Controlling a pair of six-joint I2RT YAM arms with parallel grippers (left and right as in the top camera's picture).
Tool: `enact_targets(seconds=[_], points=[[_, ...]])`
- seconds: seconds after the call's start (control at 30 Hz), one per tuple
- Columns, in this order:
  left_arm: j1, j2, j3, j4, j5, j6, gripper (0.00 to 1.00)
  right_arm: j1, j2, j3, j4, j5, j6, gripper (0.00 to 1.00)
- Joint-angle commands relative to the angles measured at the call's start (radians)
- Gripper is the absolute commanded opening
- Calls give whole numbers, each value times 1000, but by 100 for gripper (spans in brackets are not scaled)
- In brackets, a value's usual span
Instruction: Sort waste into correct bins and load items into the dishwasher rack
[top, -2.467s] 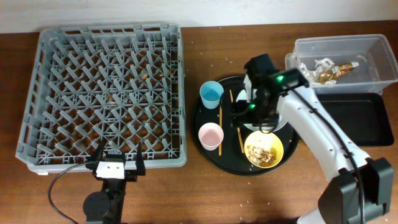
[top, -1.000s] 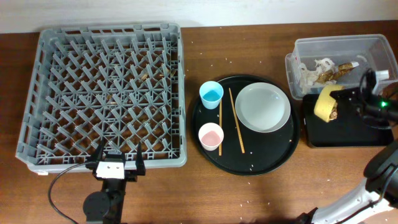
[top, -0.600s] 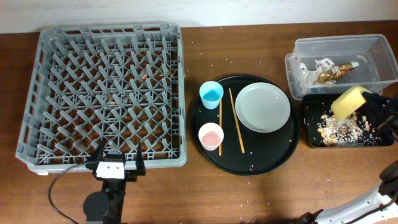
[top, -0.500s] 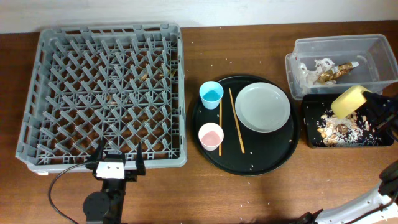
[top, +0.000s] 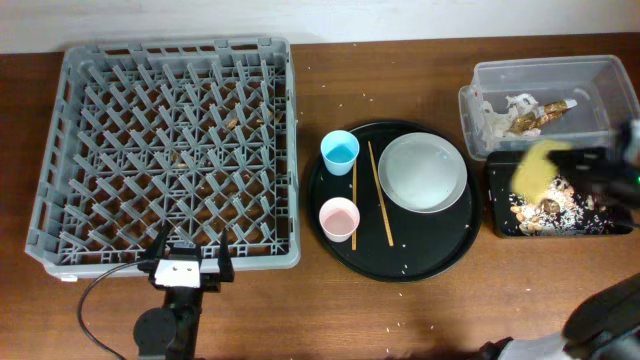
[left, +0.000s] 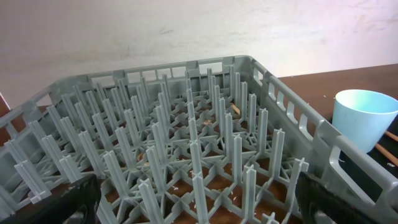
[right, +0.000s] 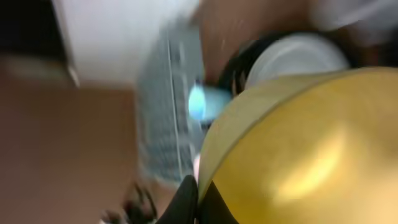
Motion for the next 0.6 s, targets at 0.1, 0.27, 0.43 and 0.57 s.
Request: enact_targets(seconds=[0.1,0.27,0.43,0.57], points=[[6,-4,-4,-2,8,16,99,678,-23,-24,75,766,335,4],[6,-4,-4,-3,8,16,99,1082,62,-212,213,1062,743,4],[6,-4,-4,-2,8,16,99,1117,132,-283,303,1062,773,7],[6,-4,-4,-2,8,16,99,1102,130,-226,282,1007,760,13]])
